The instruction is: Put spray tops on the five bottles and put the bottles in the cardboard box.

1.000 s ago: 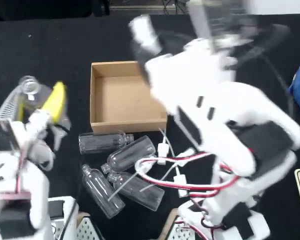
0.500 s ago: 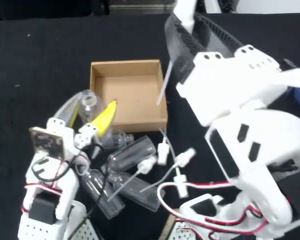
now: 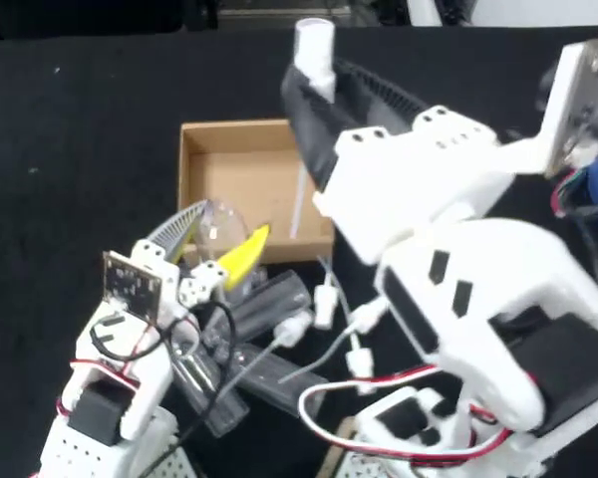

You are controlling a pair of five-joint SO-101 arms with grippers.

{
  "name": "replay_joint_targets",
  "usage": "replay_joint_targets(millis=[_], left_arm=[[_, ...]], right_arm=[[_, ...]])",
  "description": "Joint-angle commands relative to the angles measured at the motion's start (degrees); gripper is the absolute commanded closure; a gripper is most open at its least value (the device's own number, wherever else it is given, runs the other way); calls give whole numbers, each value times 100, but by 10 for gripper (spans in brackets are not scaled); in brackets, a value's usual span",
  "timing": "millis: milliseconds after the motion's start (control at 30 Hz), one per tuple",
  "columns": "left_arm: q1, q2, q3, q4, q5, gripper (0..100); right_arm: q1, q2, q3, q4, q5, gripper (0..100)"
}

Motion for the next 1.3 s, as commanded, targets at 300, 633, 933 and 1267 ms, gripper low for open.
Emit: replay_joint_targets(millis=[300,633,933,1267], left_arm=[[84,-9,-75,-123,18,970],[84,-9,-75,-123,18,970],[75,-9,-75,-123,18,970],[66,-9,-75,-123,18,970]], right_arm=[[-466,-1200,3749,-3903,255,987],[-818,-1121,4426,-4607,290,987],[-879,-1121,4778,-4571,281,987],[-1011,-1209,5077,-3754,281,950]])
